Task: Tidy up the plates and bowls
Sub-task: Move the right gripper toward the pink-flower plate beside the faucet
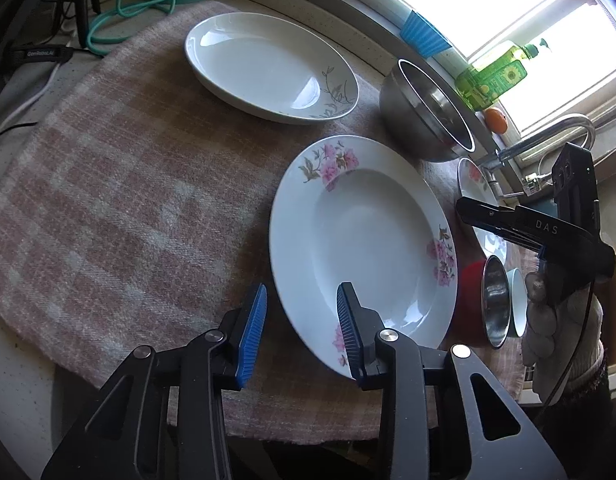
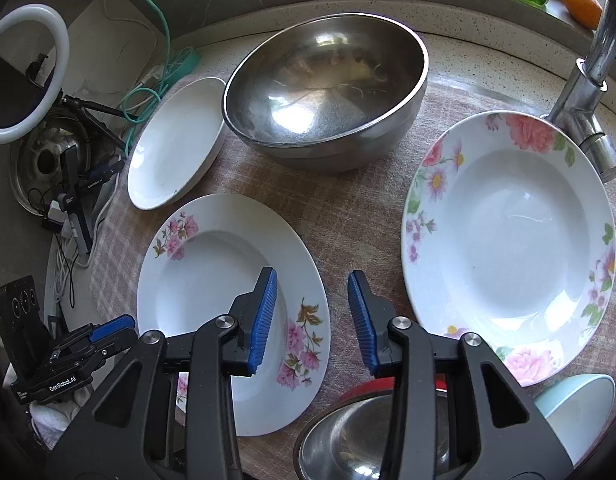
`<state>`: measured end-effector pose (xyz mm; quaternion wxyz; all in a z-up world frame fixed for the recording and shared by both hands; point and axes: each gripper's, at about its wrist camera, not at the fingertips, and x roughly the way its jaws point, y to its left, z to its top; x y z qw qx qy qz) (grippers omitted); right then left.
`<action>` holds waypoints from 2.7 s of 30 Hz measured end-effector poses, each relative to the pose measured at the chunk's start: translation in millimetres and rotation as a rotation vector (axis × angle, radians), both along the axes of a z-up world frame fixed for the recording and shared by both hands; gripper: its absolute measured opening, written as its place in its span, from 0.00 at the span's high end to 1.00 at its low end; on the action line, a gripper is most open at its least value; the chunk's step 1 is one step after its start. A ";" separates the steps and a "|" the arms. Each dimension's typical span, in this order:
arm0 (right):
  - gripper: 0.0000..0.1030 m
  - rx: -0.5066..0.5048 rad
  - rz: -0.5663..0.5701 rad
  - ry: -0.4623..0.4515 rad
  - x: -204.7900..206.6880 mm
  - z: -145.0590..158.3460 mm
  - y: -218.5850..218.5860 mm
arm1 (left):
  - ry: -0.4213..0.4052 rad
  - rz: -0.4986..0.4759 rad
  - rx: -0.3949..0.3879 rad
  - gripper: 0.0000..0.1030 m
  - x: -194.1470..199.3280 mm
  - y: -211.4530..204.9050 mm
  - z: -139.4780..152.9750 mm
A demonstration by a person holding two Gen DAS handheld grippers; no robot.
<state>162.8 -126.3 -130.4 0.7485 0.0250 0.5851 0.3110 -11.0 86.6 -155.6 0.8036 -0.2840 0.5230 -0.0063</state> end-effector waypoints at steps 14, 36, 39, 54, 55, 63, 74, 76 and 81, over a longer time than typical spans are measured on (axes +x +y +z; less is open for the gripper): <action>0.80 -0.006 0.046 0.069 9.5 -14.2 13.3 | 0.018 -0.001 -0.033 0.74 7.8 1.2 -9.9; 0.81 -0.068 0.098 0.044 1.5 -16.0 29.2 | 0.038 -0.039 0.016 0.76 -4.9 -16.0 -10.4; 0.81 -0.072 0.111 0.038 -0.9 -15.5 31.2 | 0.044 -0.039 0.010 0.76 -9.9 -17.9 -10.8; 0.80 -0.087 0.139 0.029 -7.0 -15.8 38.3 | 0.052 -0.062 -0.001 0.76 -30.6 -26.6 -10.0; 0.80 -0.088 0.140 0.029 -7.3 -15.7 38.8 | 0.053 -0.065 -0.003 0.76 -30.9 -27.4 -10.3; 0.79 -0.103 0.145 0.010 -9.7 -15.3 41.8 | 0.052 -0.075 -0.009 0.76 -34.3 -29.0 -10.7; 0.79 -0.114 0.117 -0.043 -14.7 -6.9 36.5 | 0.063 -0.092 0.000 0.76 -32.9 -28.8 -10.3; 0.79 -0.092 0.093 -0.050 -12.5 -1.0 30.5 | 0.061 -0.089 0.016 0.76 -33.7 -24.0 -6.3; 0.74 -0.072 0.047 -0.097 -10.5 16.4 14.7 | 0.039 -0.064 0.053 0.76 -34.4 -10.8 6.8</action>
